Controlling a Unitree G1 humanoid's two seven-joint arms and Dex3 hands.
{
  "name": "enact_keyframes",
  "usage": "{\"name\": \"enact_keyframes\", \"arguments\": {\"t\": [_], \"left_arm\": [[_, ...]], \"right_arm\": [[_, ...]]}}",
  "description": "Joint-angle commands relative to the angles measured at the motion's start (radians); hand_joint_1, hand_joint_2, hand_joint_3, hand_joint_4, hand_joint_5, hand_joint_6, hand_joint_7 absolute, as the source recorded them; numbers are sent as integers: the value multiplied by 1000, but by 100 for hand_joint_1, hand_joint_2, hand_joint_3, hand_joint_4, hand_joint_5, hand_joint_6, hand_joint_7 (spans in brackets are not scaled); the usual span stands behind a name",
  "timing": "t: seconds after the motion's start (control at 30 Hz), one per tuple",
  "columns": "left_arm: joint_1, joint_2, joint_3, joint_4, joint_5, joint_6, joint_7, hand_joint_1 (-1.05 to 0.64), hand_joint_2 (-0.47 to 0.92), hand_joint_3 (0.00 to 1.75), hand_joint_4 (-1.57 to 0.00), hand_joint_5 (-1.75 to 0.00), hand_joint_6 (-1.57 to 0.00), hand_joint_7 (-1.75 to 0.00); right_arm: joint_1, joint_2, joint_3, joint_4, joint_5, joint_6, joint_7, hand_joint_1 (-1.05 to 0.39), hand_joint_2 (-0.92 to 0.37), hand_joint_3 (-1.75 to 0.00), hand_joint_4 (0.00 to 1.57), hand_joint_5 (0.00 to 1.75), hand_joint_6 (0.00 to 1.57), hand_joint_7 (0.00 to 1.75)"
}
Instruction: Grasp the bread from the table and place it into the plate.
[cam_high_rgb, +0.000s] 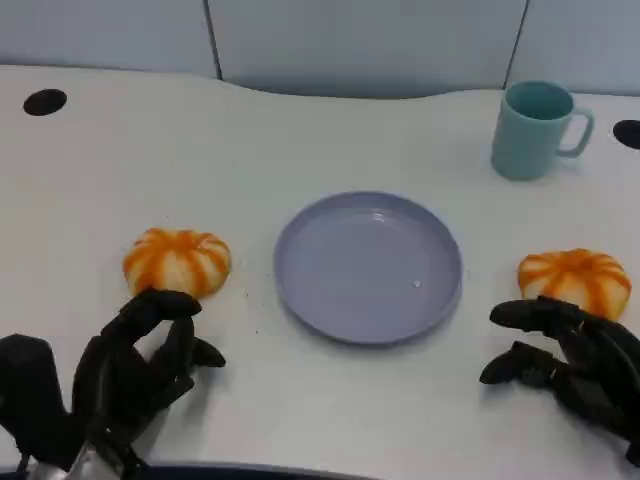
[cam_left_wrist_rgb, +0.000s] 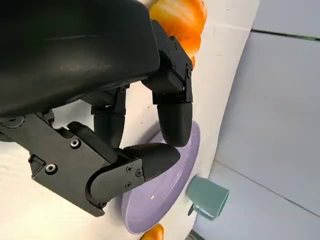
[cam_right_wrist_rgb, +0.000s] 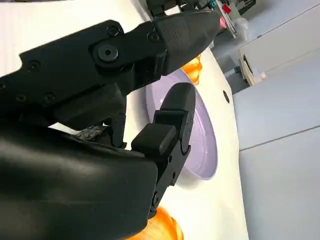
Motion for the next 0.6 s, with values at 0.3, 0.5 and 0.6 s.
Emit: {"name": "enact_keyframes", "arguments": {"t": [0.3, 0.5, 0.6], "left_arm": [[13, 17, -3, 6, 6, -19, -14, -49, 51, 97, -52, -152, -51, -132], [44, 32, -70, -37, 127, -185, 15, -42, 72, 55, -40, -114, -50, -71], [65, 59, -122, -62, 254, -291, 92, -46, 89, 22, -34, -103, -49, -43]], "right_arm": [[20, -2, 2, 5, -13, 11, -22, -43, -92, -10, 66, 107, 82, 54], [24, -1, 3, 2, -10, 17, -20, -41, -92, -10, 65, 107, 81, 54], [26, 0, 8, -6, -15, 16, -28, -42, -92, -11, 65, 106, 82, 54]]}}
